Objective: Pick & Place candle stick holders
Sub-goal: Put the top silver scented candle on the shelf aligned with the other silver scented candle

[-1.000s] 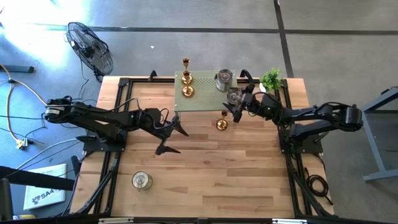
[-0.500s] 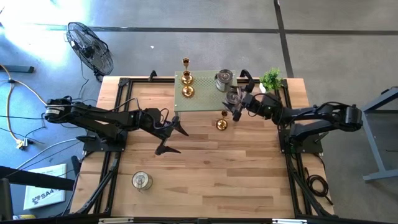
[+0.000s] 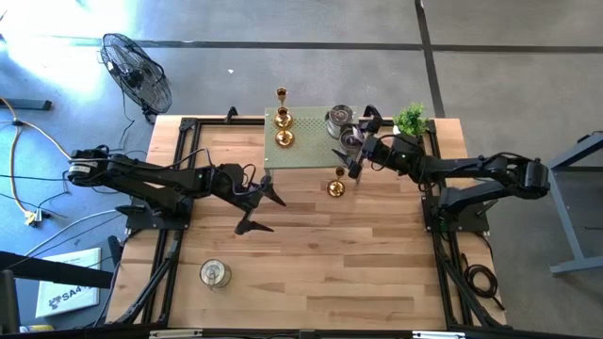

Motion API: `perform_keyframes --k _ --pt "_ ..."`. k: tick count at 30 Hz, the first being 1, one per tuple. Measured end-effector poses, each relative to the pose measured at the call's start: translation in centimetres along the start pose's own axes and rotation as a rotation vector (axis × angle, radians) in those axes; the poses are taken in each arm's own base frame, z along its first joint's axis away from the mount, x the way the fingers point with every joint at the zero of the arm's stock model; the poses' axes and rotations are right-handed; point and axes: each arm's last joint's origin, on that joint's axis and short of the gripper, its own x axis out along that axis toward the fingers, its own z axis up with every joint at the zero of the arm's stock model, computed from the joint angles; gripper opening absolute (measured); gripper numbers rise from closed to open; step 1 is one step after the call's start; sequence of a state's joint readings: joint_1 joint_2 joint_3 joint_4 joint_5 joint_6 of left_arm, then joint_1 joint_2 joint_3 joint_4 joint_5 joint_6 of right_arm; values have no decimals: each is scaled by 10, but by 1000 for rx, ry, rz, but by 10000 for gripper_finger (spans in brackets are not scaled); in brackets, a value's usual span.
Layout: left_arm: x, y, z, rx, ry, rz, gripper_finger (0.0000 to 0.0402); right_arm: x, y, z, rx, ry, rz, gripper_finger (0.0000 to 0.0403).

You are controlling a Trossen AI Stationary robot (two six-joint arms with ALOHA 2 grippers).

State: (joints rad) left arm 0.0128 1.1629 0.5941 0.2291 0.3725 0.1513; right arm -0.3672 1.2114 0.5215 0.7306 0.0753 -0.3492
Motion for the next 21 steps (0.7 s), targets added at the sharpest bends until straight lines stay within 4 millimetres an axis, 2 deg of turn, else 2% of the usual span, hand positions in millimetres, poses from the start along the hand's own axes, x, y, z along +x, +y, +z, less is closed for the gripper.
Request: perform_keyframes --k 12,21 --pt "0 0 0 0 -1 -3 392 1 -15 -4 -73 1 -37 385" --pt "0 0 0 1 -2 -2 392 0 -13 5 -85 -131 78 385"
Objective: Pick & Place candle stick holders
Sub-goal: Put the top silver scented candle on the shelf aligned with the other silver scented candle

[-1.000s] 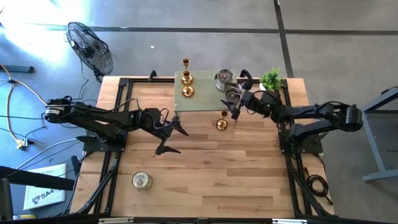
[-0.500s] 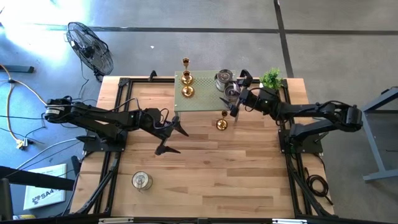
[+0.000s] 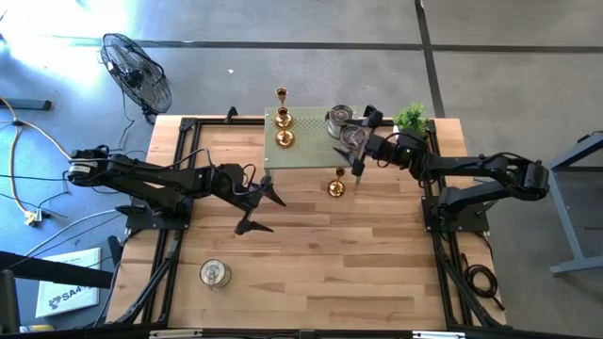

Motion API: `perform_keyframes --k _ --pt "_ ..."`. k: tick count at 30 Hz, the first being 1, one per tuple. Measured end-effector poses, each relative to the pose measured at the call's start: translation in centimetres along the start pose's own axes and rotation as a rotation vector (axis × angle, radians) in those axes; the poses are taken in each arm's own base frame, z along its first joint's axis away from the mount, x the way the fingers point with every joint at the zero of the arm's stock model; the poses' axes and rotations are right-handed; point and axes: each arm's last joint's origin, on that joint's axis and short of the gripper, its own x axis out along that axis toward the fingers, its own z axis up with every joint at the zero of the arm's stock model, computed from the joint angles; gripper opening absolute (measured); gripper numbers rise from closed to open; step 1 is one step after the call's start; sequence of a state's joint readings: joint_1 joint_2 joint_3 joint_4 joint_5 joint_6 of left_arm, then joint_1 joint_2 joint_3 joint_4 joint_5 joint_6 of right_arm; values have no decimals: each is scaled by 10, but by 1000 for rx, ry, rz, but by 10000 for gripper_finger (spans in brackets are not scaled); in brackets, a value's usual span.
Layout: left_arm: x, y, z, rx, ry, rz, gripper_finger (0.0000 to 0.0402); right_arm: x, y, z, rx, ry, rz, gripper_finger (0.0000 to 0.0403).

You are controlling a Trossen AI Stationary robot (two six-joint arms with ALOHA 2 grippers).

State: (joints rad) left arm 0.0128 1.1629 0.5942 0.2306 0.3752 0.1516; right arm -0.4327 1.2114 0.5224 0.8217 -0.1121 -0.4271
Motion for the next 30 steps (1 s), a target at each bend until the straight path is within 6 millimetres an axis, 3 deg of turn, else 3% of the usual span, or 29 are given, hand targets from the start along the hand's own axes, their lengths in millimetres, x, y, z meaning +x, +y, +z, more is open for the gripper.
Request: perform_keyframes --k 14,30 --pt "0 0 0 26 1 4 392 0 6 5 50 -88 153 385" --pt "0 0 -1 24 6 2 392 -3 26 28 30 -316 342 385"
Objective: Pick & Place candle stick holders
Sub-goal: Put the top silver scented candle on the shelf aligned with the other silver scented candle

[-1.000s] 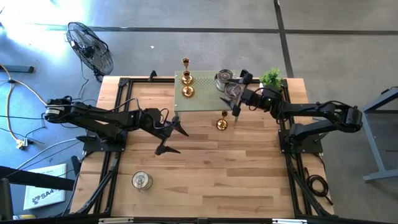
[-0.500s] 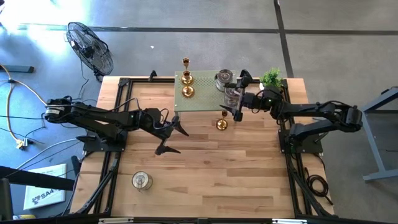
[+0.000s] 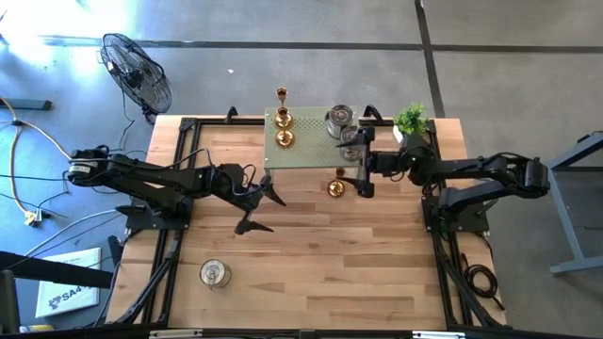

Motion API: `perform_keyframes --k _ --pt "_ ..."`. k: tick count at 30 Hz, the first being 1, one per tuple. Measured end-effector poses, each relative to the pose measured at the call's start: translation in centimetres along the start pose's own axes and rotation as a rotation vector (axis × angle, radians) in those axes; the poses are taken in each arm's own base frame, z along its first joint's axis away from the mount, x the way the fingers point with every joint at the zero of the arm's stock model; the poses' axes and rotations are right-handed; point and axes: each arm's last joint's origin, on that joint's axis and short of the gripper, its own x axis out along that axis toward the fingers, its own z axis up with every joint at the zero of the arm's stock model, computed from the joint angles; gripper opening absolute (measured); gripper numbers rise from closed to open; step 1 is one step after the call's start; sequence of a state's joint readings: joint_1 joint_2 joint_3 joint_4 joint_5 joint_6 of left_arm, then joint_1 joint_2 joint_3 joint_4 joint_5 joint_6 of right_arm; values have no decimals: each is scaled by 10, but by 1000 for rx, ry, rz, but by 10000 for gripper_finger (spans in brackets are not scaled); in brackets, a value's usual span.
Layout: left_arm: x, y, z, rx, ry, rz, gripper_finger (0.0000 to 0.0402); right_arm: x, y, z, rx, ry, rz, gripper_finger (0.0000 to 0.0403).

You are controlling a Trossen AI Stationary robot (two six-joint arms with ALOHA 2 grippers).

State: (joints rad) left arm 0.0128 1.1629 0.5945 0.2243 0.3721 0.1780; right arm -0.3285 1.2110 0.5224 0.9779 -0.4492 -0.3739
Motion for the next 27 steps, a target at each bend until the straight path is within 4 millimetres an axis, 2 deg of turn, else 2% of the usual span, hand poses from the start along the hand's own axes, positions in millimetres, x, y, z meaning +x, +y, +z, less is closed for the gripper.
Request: perform_keyframes --k 9,14,18,22,27 --pt "0 0 -1 -3 8 -2 392 2 9 12 55 -134 161 385" --pt "0 0 -1 -5 11 -3 392 -1 15 27 87 -301 395 385" --pt "0 -1 -2 -9 20 -8 392 -6 16 35 100 -346 513 385" --pt "0 -1 -3 -13 32 -10 392 -10 12 34 164 -254 474 385" --pt "0 -1 -5 -19 45 -16 392 -20 5 28 226 35 145 385"
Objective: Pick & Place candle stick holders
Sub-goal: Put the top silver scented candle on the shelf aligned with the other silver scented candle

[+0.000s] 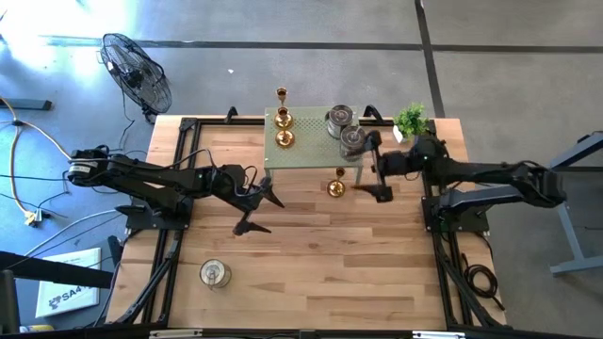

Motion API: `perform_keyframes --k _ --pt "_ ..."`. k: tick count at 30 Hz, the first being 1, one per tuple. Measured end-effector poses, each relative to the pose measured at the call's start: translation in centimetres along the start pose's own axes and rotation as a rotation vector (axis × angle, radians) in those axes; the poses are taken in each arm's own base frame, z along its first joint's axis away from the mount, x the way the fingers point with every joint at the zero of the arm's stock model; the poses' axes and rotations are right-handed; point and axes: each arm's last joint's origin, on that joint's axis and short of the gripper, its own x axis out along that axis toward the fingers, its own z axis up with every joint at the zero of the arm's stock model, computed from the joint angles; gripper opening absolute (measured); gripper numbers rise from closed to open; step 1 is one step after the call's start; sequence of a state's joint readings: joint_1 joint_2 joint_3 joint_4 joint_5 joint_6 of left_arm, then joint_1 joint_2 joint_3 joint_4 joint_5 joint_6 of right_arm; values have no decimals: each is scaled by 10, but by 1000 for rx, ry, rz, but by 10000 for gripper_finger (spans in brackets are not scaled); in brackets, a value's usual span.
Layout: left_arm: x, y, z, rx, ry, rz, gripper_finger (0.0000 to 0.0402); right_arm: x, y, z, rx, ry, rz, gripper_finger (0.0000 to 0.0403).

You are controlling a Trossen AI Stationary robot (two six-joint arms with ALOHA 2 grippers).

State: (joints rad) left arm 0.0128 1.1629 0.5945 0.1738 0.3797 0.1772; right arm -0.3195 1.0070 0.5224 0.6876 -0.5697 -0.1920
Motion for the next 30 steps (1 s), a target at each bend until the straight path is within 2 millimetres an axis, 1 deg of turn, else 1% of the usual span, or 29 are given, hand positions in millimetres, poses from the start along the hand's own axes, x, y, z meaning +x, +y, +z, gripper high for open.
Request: perform_keyframes --k 2,3,8,9,10,13,14,16,19,22,25,27,30 --pt "0 0 0 0 -2 -12 392 -5 4 -2 -1 113 -96 385" --pt "0 -1 0 1 -6 -22 392 -8 7 -2 5 156 -111 385" --pt "0 -2 0 3 -12 -64 392 -23 34 -3 24 344 -4 385" --pt "0 -2 0 10 -12 -63 392 -26 36 -4 35 389 -38 385" --pt "0 -2 0 20 -12 -59 392 -30 38 -4 52 438 -111 385" --pt "0 -1 1 56 -16 -48 392 -39 34 -10 88 599 -441 385" --pt "0 -1 1 66 -20 -46 392 -41 32 -11 93 626 -534 385" --pt "0 -1 2 90 -27 -43 392 -42 28 -12 94 645 -657 385" --pt "0 -1 2 94 -27 -43 392 -41 24 -17 101 668 -681 385" --pt "0 -1 2 87 -26 -43 392 -41 23 -21 124 685 -646 385" --pt "0 -1 2 82 -24 -52 392 -44 25 -27 141 754 -615 385" --pt "0 -1 1 72 -19 -53 392 -48 25 -30 155 802 -664 385" --pt "0 -1 1 65 -20 -52 392 -54 22 -33 150 853 -787 385"
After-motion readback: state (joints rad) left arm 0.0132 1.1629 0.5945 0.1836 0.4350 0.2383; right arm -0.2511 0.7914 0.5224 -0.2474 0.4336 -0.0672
